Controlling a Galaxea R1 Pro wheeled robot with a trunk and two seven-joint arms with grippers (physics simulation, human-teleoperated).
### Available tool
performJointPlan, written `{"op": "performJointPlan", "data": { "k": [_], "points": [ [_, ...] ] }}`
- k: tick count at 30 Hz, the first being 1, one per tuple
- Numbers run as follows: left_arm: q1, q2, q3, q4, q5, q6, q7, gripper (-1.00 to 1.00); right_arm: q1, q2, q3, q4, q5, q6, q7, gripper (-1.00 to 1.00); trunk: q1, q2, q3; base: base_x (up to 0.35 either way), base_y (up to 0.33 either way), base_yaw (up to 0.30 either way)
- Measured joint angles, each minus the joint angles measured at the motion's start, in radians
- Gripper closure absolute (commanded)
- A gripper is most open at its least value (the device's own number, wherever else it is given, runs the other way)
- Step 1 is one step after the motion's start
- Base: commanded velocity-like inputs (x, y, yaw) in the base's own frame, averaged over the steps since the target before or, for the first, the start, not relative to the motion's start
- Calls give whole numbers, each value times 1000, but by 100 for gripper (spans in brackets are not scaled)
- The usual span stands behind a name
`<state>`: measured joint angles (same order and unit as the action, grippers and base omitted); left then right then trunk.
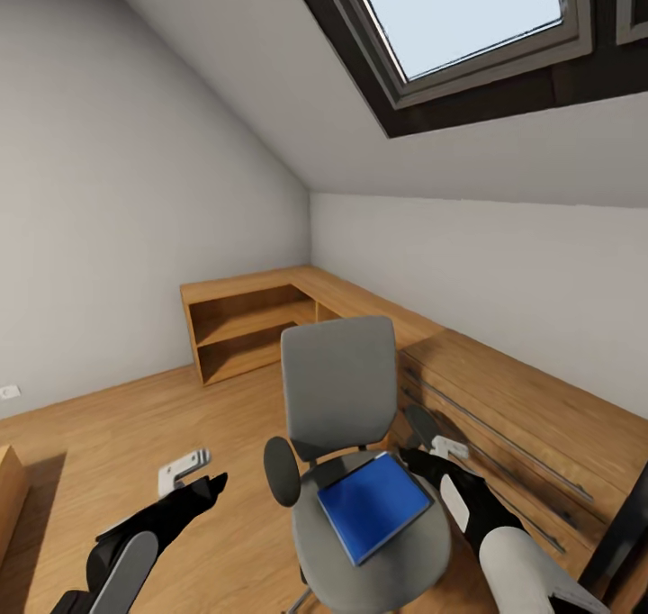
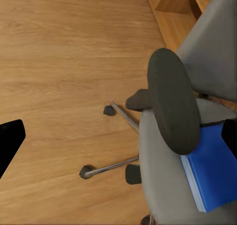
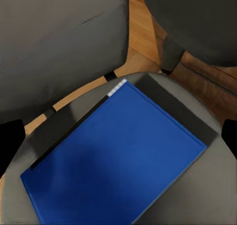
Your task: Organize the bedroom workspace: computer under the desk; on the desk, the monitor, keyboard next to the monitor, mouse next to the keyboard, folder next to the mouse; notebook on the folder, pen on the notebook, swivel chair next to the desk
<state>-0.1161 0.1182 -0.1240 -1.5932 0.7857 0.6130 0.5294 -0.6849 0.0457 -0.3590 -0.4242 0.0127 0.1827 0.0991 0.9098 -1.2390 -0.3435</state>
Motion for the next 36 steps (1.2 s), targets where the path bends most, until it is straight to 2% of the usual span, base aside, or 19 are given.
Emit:
{"op": "performJointPlan", "data": {
  "k": [3, 4, 5, 9, 16, 36],
  "points": [
    [17, -2, -15, -13, -1, -9, 2, -100, 0, -1, -4, -1, -2, -2, 7, -100, 12, -21, -9, 0, 0, 0],
    [22, -2, -49, -8, -3, -13, 5, -100, 1, 2, -5, 0, -4, -2, 9, -100, 15, -28, -13, 0, 0, 0],
    [23, -2, -63, -7, -7, -17, 6, -100, 1, 3, -5, 0, -4, -3, 10, -100, 19, -35, -16, 0, 0, 0],
    [25, 3, -85, -5, -13, -56, 19, -100, 1, 6, -5, 0, -5, 0, 11, -100, 35, -63, -28, 0, 0, 0],
    [25, 2, -91, -4, -12, -62, 52, -100, 1, 6, -6, 2, -4, 2, 12, -100, 61, -112, -50, 0, 0, 0],
    [25, 3, -90, 1, -12, -61, 54, -100, 1, 5, -6, 5, -3, -3, 14, -100, 138, -252, -113, 0, 0, 0]
  ]
}}
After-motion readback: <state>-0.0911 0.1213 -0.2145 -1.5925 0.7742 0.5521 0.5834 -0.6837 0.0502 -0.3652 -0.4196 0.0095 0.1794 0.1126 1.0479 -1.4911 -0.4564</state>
